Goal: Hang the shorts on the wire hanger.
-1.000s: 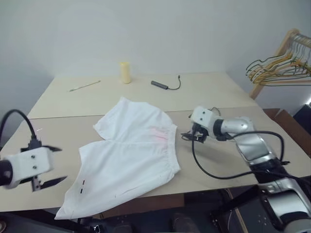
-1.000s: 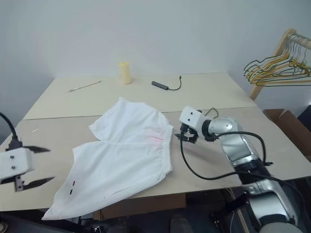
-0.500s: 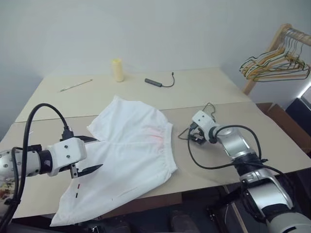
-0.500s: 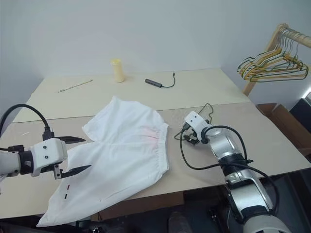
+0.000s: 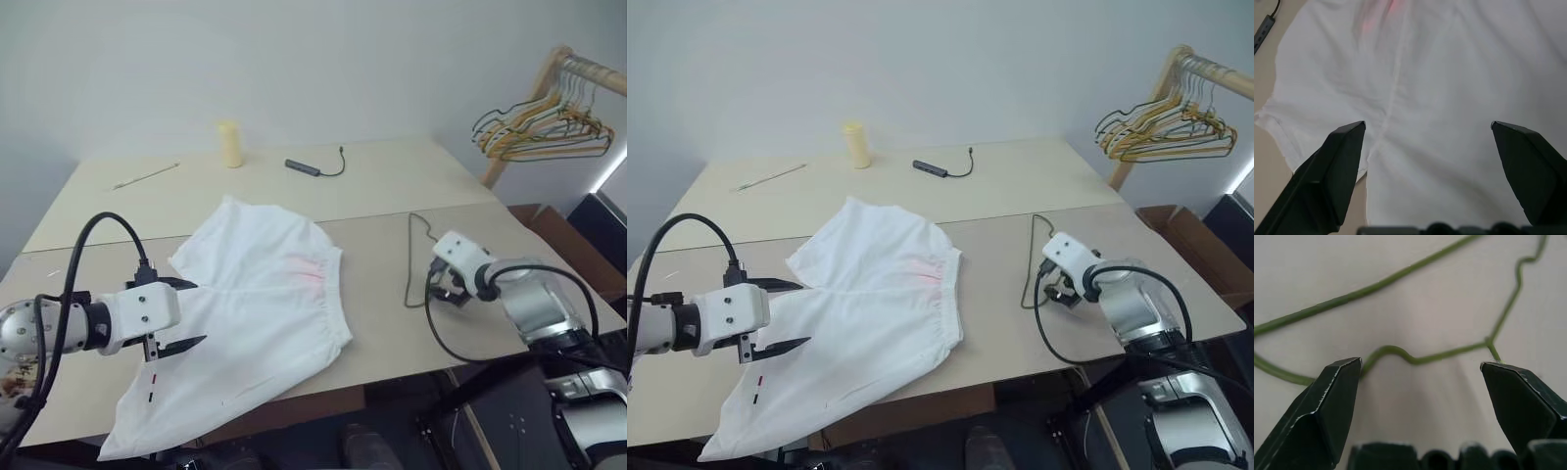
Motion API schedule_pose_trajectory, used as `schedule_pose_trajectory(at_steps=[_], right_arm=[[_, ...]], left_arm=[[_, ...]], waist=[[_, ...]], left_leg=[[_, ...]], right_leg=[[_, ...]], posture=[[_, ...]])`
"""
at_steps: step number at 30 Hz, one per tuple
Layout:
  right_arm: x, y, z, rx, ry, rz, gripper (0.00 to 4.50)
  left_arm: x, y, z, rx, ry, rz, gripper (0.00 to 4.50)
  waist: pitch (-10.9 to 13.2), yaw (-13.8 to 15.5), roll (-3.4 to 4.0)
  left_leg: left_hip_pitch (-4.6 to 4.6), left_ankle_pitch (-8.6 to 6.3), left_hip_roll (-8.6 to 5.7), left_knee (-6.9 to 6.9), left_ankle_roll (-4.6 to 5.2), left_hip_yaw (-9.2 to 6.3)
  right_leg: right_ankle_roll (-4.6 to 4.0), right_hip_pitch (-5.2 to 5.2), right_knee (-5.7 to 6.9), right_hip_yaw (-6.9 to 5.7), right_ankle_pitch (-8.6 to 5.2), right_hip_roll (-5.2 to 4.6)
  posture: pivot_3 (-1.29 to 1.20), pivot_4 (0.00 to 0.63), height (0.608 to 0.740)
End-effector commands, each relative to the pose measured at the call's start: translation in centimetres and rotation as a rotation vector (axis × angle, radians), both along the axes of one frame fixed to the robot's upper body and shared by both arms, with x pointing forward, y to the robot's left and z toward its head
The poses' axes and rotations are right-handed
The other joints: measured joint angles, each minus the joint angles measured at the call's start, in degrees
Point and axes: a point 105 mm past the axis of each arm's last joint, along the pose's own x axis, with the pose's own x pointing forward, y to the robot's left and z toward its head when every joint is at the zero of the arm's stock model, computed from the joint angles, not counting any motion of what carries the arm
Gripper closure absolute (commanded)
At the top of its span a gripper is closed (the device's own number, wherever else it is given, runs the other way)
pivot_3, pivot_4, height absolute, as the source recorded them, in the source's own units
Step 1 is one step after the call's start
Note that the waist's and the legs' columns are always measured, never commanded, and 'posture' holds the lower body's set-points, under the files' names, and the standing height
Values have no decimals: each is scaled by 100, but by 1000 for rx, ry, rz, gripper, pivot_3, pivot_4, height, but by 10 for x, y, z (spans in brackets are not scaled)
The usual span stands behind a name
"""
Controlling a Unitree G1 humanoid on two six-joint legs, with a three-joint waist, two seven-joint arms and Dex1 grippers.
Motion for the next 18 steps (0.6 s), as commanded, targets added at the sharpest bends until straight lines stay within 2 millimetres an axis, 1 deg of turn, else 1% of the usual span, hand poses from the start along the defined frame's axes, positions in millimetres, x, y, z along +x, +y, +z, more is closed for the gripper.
schedule_pose_trajectory(at_steps=[1,2,3,5,7,9,11,13,14,16,18], right_arm=[[16,20,30,238,-71,-108,0],[20,25,29,295,-62,-144,0],[23,32,23,345,-47,-182,0],[27,39,16,388,-27,-223,0],[30,45,7,397,-24,-273,0],[32,51,-4,406,-14,-339,0],[32,54,-9,433,5,-377,0],[33,53,-13,407,-7,-404,0],[32,54,-18,375,-8,-408,0],[30,58,-25,407,23,-414,0],[26,61,-31,383,53,-400,0]], left_arm=[[6,-8,10,4,-61,-17,22],[6,-10,11,1,-63,-21,22],[6,-11,12,-3,-66,-27,22],[6,-13,12,-5,-69,-31,22],[6,-15,13,-5,-70,-36,22],[4,-24,14,-36,-71,-61,22],[3,-29,15,-62,-69,-76,22],[2,-35,18,-94,-70,-85,22],[1,-38,19,-110,-69,-95,22],[0,-41,19,-119,-69,-104,22],[1,-42,19,-118,-67,-104,22]], waist=[[0,-46,0],[-1,-57,1],[-1,-66,1],[-1,-81,1],[0,-70,4],[1,-72,5],[1,-81,5],[3,-83,8],[3,-82,8],[3,-98,8],[3,-133,8]], left_leg=[[2,0,2,0,0,-9],[2,0,6,0,0,-17],[2,0,10,0,0,-20],[-4,0,11,-3,0,-25],[-25,-1,9,-3,0,-30],[-42,-1,6,-2,0,-31],[-46,-1,5,-2,-1,-32],[-46,-1,5,-2,-1,-33],[-46,-1,5,-2,-1,-33],[-42,0,5,-1,0,-36],[-32,0,7,-2,0,-38]], right_leg=[[1,1,-1,5,1,11],[1,4,-3,5,2,20],[-7,3,-2,5,6,25],[-11,-2,-4,3,8,28],[-11,-14,-7,-2,9,25],[-10,-26,-9,-2,10,21],[-9,-27,-10,-2,11,19],[-8,-27,-10,-1,11,19],[-8,-27,-9,-1,11,20],[-8,-26,-7,-2,11,22],[-8,-19,-5,-1,11,27]], posture=[[-134,0,740],[-134,0,740],[-132,0,740],[-132,0,740],[-121,0,740],[-116,0,740],[-113,0,740],[-113,0,740],[-112,0,740],[-112,0,740],[-113,0,740]])
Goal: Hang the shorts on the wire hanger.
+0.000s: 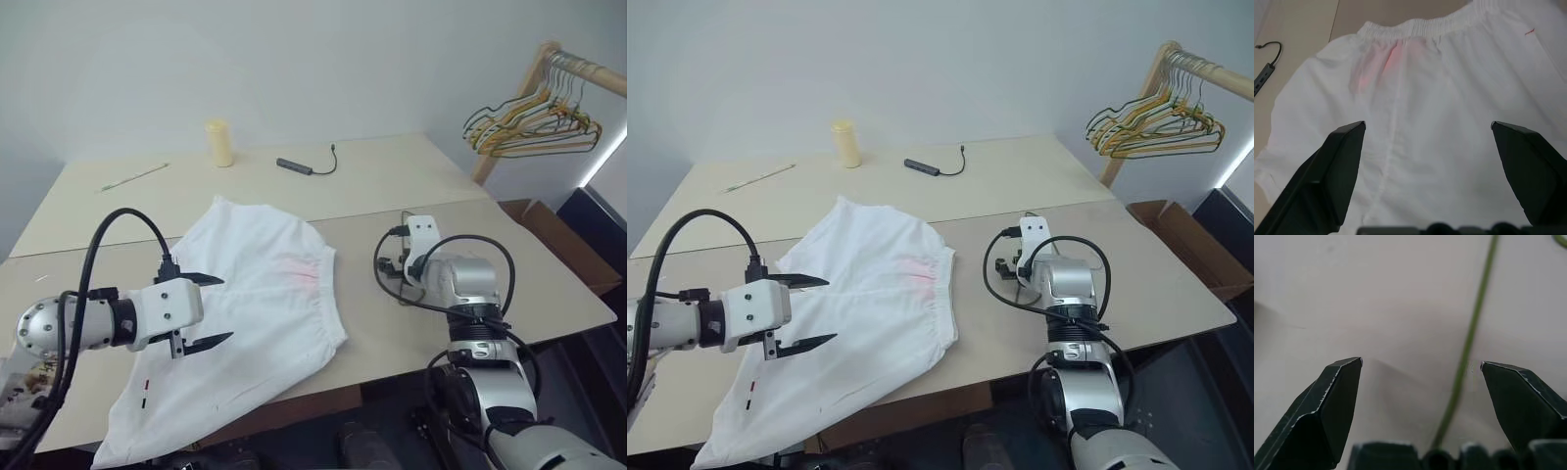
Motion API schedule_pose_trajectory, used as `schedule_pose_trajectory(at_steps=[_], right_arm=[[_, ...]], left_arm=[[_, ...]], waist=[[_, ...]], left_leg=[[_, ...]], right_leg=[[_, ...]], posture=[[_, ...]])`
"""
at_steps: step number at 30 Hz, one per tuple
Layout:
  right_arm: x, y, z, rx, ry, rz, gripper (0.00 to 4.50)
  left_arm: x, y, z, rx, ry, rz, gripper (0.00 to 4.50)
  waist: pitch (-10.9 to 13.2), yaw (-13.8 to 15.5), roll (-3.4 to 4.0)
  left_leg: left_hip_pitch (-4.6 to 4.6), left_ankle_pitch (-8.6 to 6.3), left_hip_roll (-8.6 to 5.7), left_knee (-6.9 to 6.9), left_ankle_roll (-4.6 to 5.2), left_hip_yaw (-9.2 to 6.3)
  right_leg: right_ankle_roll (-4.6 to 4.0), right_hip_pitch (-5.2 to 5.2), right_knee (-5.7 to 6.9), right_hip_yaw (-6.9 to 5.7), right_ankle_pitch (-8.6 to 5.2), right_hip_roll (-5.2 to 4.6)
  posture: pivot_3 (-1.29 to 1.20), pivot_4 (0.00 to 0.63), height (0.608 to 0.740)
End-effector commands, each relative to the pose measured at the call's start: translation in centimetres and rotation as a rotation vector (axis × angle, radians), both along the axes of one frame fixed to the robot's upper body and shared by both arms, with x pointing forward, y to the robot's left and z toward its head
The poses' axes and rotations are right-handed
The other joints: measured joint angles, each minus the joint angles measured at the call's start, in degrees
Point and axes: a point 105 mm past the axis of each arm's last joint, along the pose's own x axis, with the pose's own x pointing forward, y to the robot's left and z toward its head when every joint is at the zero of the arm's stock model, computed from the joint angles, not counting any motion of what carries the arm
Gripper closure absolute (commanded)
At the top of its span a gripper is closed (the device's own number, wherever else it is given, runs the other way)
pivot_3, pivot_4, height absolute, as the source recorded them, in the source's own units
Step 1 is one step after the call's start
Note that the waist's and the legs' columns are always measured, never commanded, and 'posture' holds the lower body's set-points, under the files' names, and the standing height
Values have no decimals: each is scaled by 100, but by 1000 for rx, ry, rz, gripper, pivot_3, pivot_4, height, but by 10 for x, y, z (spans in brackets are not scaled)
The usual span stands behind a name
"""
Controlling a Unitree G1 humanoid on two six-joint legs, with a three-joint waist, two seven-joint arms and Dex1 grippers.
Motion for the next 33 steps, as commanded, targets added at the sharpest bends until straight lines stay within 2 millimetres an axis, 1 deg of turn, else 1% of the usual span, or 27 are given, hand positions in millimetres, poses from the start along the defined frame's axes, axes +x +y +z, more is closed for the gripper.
schedule_pose_trajectory(at_steps=[1,5,8,11,16,21,22,26,28,30,31,33], right_arm=[[0,1,0,-14,-6,1,0],[-11,9,-17,14,69,63,0],[-13,6,-22,23,92,38,0],[-17,4,-29,7,122,28,573],[-18,2,-32,-12,135,29,2369],[-21,2,-35,-50,139,66,4189],[-22,2,-36,-43,145,68,4476],[-23,3,-36,-52,137,72,4476],[-21,3,-32,-69,105,69,4476],[-15,4,-21,-95,39,72,4476],[-11,6,-11,-87,-7,72,4476],[-5,10,11,-99,-119,94,4476]], left_arm=[[1,-8,8,-16,-34,-23,22],[2,-7,6,2,-29,-26,22],[2,-7,6,6,-31,-28,22],[1,-8,6,4,-34,-33,0],[1,-10,7,1,-41,-36,0],[1,-11,5,3,-46,-38,0],[1,-11,5,5,-46,-37,0],[3,-13,4,4,-49,-38,0],[6,-14,5,-11,-59,-31,0],[14,-15,7,-59,-61,19,0],[22,-15,9,-104,-61,65,0],[38,-18,14,-263,-28,180,0]], waist=[[0,-26,0],[-1,-42,-1],[-3,-50,-3],[-4,-46,-4],[-11,-51,-12],[-18,-55,-17],[-22,-57,-20],[-30,-47,-25],[-34,-43,-29],[-36,-40,-30],[-36,-41,-30],[-33,-41,-27]], left_leg=[[4,0,0,0,0,-1],[6,0,0,0,0,-2],[9,0,1,0,0,-2],[14,0,3,-1,0,-3],[20,0,4,-1,0,-3],[25,0,5,-2,0,-3],[26,0,5,-3,0,-3],[30,0,6,-4,0,-2],[31,0,5,-4,0,-2],[30,0,5,-4,0,-2],[30,0,5,-3,0,-2],[30,0,4,-2,0,-3]], right_leg=[[0,2,1,0,0,1],[0,6,-2,2,0,1],[0,9,-3,2,0,1],[0,11,-2,1,-1,5],[1,18,-3,2,-1,5],[1,21,-4,3,-2,6],[1,21,-4,3,-2,6],[1,25,-3,3,-2,7],[3,26,-4,3,-3,7],[2,26,-5,3,-3,7],[2,26,-5,3,-3,6],[5,28,-4,3,-3,6]], posture=[[-113,0,740],[-118,0,740],[-119,0,740],[-118,0,740],[-117,0,740],[-117,0,740],[-118,0,740],[-120,0,740],[-121,0,740],[-122,0,740],[-122,0,740],[-123,0,740]])
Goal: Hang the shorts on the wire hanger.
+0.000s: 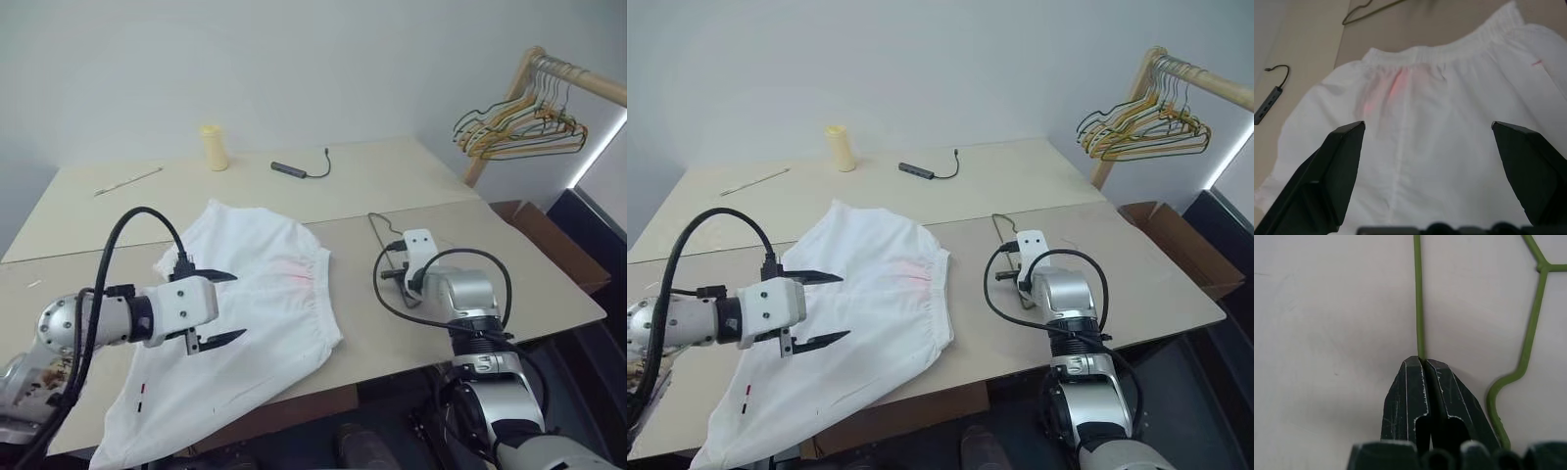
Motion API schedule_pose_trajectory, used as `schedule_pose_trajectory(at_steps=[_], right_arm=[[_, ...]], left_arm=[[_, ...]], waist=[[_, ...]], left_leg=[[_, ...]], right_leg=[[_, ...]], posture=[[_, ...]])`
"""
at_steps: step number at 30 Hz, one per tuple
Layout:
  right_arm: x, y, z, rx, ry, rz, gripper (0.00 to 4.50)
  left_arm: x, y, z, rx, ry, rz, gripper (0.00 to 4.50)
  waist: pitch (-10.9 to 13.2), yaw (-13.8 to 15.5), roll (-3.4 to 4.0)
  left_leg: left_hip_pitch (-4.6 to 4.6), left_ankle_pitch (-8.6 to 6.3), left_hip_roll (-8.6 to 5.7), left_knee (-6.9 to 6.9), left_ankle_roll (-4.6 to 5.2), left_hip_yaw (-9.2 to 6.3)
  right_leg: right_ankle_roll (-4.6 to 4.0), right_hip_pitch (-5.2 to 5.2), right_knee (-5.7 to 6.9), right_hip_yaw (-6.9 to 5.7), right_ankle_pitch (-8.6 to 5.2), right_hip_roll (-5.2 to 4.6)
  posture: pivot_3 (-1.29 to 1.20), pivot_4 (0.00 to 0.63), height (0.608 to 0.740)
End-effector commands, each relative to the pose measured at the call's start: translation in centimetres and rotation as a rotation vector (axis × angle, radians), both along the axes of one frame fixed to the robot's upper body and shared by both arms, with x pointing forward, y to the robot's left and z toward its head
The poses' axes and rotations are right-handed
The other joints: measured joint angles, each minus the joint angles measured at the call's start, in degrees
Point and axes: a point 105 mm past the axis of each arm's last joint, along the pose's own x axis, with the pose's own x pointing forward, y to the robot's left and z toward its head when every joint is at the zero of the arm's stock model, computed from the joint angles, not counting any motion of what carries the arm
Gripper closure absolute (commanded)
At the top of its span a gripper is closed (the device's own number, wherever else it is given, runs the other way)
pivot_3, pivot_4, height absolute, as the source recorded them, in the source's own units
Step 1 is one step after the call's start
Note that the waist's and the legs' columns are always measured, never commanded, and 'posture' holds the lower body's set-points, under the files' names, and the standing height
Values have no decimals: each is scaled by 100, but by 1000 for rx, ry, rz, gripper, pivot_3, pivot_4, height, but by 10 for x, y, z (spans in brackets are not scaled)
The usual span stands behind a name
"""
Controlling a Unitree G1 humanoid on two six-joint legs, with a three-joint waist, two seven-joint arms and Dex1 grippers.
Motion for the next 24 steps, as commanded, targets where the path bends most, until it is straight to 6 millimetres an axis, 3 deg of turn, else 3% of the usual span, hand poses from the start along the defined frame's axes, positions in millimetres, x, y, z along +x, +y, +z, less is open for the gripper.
schedule_pose_trajectory(at_steps=[1,9,14,19,24], right_arm=[[10,14,40,3,-200,65,4476],[-19,64,105,72,-514,383,4476],[-53,97,133,109,-730,627,4476],[-70,111,142,99,-841,752,4476],[-80,117,144,92,-890,831,4476]], left_arm=[[25,-4,12,-252,47,165,0],[63,-28,14,-890,392,390,0],[76,-31,49,-1309,502,342,0],[77,-34,70,-1459,537,286,0],[74,-39,76,-1449,520,283,0]], waist=[[3,2,5],[5,19,10],[4,20,9],[4,3,9],[4,8,9]], left_leg=[[-1,0,0,1,0,-2],[-48,0,-14,11,0,-78],[-56,0,-16,22,0,-100],[-48,0,-23,21,-1,-104],[-48,2,-26,21,-4,-106]], right_leg=[[2,-1,1,0,0,0],[7,-19,-5,3,5,-1],[7,-16,-3,-6,6,1],[7,-7,-5,-1,5,1],[6,-7,-4,-2,6,1]], posture=[[-124,0,740],[-143,0,740],[-149,0,740],[-149,0,740],[-145,0,740]])
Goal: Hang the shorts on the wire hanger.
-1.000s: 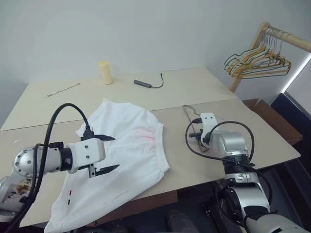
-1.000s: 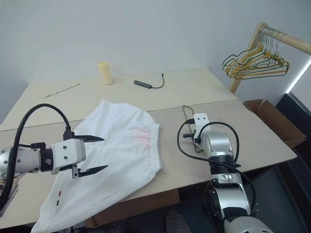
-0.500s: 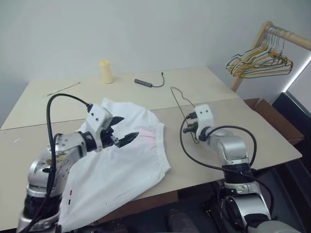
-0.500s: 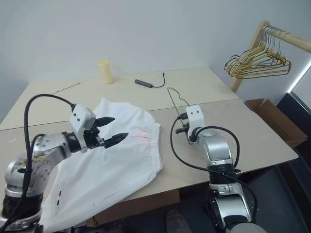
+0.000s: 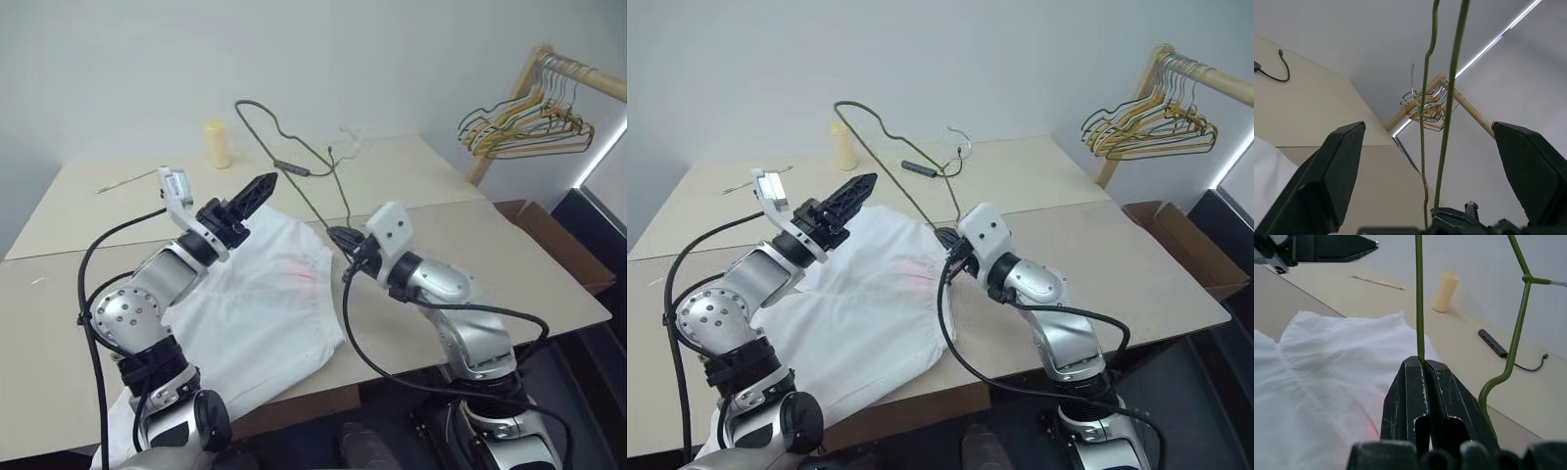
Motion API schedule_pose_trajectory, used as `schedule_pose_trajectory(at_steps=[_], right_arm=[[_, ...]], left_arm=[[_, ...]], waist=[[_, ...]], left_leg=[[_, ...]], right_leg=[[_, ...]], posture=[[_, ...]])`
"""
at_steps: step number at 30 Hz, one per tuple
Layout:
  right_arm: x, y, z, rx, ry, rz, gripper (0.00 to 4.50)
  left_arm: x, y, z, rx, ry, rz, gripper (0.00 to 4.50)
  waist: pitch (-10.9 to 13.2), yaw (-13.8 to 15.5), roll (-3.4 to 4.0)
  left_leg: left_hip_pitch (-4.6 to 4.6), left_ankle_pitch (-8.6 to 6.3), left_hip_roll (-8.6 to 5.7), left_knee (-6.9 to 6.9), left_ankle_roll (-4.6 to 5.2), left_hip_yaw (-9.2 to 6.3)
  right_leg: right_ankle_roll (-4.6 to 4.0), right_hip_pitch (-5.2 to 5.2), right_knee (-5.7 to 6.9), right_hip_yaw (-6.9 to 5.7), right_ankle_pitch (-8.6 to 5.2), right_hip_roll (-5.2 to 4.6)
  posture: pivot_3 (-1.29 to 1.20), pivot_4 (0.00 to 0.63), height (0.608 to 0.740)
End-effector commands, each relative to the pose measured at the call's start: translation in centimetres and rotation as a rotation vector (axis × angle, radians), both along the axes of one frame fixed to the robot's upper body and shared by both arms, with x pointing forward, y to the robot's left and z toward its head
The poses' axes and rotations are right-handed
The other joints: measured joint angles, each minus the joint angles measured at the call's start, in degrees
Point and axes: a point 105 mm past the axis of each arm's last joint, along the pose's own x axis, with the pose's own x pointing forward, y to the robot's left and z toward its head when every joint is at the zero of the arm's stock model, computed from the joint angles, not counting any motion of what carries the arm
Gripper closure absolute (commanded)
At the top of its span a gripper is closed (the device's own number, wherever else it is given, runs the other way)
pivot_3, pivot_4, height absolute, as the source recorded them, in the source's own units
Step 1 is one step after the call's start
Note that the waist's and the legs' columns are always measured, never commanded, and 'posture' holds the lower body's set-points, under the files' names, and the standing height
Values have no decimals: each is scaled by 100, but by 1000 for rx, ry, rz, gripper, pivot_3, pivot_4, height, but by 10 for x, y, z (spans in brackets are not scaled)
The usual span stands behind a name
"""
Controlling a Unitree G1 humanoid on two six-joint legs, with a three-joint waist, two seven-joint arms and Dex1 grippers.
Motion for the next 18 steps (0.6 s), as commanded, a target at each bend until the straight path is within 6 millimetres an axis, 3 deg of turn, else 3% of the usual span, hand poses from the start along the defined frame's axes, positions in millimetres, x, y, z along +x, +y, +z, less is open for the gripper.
schedule_pose_trajectory(at_steps=[1,4,7,18], right_arm=[[-14,6,20,1,-138,71,4476],[-18,8,18,-14,-166,100,4476],[-18,9,12,-56,-193,97,4500],[-10,6,9,-108,-282,24,4500]], left_arm=[[-6,-6,17,6,-73,-18,0],[-8,-8,19,22,-88,-26,0],[-7,-8,19,40,-90,-19,593],[3,-7,15,53,-57,33,4331]], waist=[[0,0,0],[0,-1,0],[0,2,0],[0,12,0]], left_leg=[[1,0,-1,0,0,0],[0,1,-1,-1,-1,0],[3,1,-2,0,-2,2],[8,2,-3,0,-3,2]], right_leg=[[0,0,0,0,0,0],[-1,0,-2,0,0,1],[-1,2,-2,1,0,1],[-1,8,-4,2,0,0]], posture=[[-145,0,740],[-142,0,740],[-144,0,740],[-149,0,740]])
